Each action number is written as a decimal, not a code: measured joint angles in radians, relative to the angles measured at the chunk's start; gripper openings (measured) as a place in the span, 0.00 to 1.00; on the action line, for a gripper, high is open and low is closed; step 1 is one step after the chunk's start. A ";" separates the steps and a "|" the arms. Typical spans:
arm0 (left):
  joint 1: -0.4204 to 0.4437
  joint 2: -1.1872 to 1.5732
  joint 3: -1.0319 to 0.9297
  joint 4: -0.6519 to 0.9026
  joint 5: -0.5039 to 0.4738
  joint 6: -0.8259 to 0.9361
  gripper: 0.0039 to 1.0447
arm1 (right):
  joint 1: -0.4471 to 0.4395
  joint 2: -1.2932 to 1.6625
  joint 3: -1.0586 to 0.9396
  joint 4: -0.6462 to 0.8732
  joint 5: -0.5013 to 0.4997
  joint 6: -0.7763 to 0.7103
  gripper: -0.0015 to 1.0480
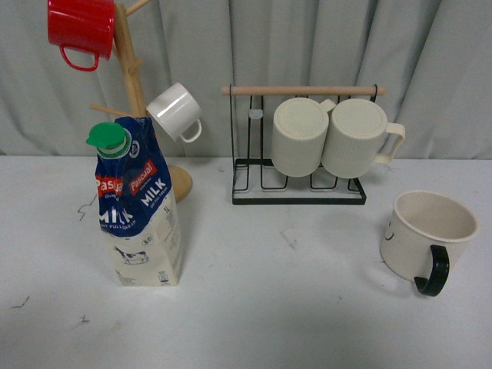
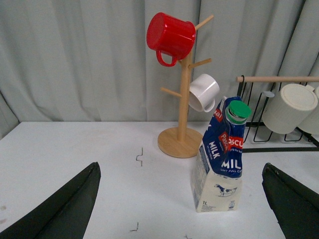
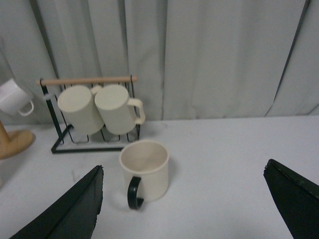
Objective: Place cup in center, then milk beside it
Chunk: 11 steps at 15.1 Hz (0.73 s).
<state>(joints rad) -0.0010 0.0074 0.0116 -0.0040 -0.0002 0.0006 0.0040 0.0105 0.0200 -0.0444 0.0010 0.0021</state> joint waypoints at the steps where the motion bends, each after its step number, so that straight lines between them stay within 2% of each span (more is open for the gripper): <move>1: 0.000 0.000 0.000 0.000 0.000 0.000 0.94 | -0.004 0.024 0.010 -0.026 0.000 -0.003 0.94; 6: 0.000 0.000 0.000 0.000 0.000 0.000 0.94 | -0.079 0.263 0.083 0.188 -0.037 -0.018 0.94; 8: 0.000 0.000 0.000 0.000 0.000 0.000 0.94 | -0.116 0.498 0.183 0.392 -0.051 0.002 0.94; 11: 0.000 0.000 0.000 0.000 0.000 0.000 0.94 | -0.113 0.806 0.320 0.543 -0.026 0.058 0.94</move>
<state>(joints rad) -0.0010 0.0074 0.0116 -0.0040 -0.0002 0.0006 -0.1089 0.8169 0.3405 0.4984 -0.0254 0.0605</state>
